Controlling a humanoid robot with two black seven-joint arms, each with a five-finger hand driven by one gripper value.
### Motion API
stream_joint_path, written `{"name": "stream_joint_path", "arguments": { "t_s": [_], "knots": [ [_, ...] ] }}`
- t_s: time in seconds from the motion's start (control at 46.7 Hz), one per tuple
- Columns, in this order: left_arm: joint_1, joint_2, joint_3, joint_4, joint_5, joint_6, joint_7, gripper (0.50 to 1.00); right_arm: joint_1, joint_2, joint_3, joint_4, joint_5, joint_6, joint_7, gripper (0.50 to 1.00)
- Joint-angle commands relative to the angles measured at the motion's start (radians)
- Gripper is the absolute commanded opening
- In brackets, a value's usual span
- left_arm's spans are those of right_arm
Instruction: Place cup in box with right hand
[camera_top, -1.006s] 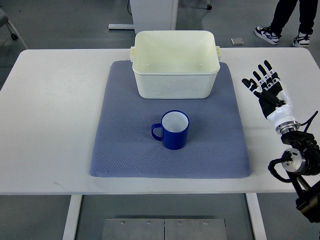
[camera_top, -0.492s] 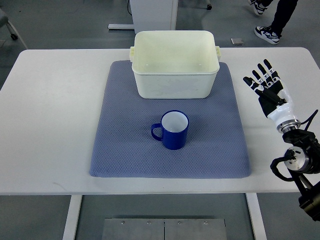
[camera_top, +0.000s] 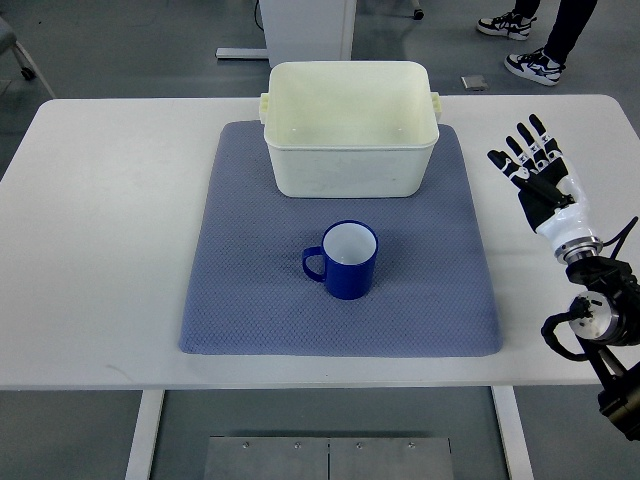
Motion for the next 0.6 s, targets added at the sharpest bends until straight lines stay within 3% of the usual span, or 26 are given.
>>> {"name": "stream_joint_path", "arguments": {
  "t_s": [0.0, 0.364, 0.578],
  "knots": [
    [0.0, 0.0, 0.0, 0.0, 0.0, 0.0, 0.0, 1.0, 0.001, -0.004, 0.004, 0.0, 0.0, -0.001, 0.0, 1.0],
    [0.0, 0.0, 0.0, 0.0, 0.0, 0.0, 0.0, 1.0, 0.004, -0.054, 0.01, 0.008, 0.003, 0.002, 0.0, 1.0],
    [0.0, 0.0, 0.0, 0.0, 0.0, 0.0, 0.0, 1.0, 0.016, -0.096, 0.008, 0.124, 0.003, 0.007, -0.008, 1.0]
  ]
}}
